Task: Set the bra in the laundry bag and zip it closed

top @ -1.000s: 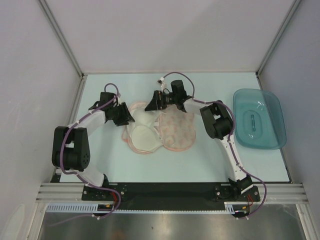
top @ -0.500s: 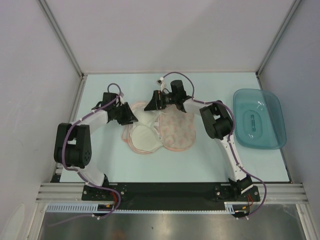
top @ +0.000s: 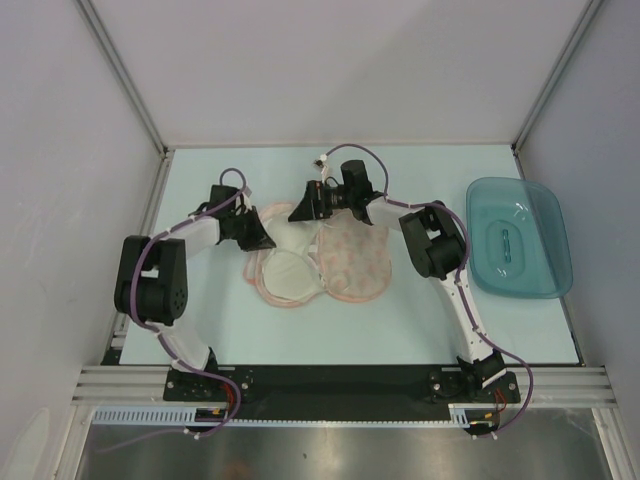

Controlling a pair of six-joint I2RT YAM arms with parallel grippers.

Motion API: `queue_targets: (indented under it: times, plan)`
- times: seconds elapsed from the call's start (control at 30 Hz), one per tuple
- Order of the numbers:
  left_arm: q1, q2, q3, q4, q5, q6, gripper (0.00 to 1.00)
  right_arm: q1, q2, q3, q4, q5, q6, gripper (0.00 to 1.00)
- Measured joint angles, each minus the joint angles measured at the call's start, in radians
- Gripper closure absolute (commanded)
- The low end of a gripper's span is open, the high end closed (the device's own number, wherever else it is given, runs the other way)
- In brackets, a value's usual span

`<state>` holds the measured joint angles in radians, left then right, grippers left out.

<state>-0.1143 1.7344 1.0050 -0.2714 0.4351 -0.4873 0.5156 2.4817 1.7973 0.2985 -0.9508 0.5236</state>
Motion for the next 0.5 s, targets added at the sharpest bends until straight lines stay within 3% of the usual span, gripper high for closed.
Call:
queue_targets:
  times: [0.17,0.5]
  plan:
    - [-0.003,-0.021,0.003,0.001,0.005,0.033,1.0,-0.007,0.0,0.0,-0.018,-0.002,-0.025,0.02]
    - [-0.013,-0.205,-0.027,0.09,0.035,0.105,1.0,-0.023,-0.004,0.016,-0.083,-0.069,-0.126,0.0]
